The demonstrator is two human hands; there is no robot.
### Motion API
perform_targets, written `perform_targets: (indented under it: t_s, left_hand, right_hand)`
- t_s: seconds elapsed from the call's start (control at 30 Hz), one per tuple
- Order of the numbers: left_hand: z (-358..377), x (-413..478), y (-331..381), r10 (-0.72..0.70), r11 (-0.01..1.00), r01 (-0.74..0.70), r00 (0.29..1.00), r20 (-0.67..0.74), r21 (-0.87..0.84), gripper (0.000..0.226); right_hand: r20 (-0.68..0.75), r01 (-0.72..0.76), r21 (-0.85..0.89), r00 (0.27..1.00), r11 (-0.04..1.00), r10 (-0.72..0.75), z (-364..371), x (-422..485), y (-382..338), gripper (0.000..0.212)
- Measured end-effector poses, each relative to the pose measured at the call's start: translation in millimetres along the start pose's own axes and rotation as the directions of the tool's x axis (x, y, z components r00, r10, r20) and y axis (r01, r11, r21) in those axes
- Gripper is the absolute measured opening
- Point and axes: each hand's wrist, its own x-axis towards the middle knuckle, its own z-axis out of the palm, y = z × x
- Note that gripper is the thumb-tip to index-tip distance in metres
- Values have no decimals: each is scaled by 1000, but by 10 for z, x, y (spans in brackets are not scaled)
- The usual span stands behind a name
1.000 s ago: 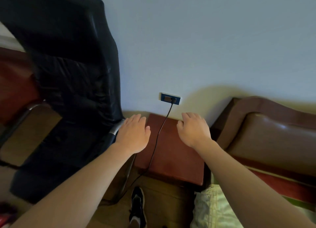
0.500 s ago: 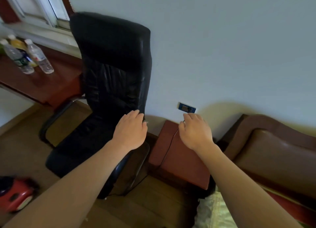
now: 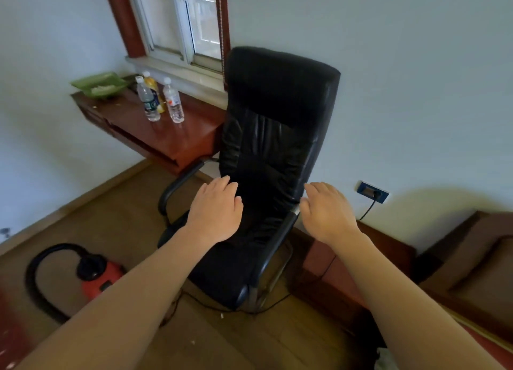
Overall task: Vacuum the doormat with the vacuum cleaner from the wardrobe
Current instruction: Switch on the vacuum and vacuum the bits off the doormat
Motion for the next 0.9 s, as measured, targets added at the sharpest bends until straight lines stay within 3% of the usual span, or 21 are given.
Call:
perform_targets:
  t_s: [0.13,0.4,0.63,0.9]
  left_hand:
    - [-220,-382,-510,-83,997,83,996,-32,-1,48]
    - [-529,-1000,-1217,-318,947,320,943,-92,5,49]
    - [-670,-1378,-1564,-538,843,534,831,-138,-68,49]
    - [-761,-1671,-1832,-707,699,714,684,-179,-37,49]
  right_hand:
    - [-32,67,53,997,996,-65,60,43,-590,39]
    - [-9,226,119,974,967,-226,154,186,-1580,50]
    - [3,437,109,898,893,-440,238,367,-2151,43]
    - [64,625,145,768,767,-638,313,677,-2630,49]
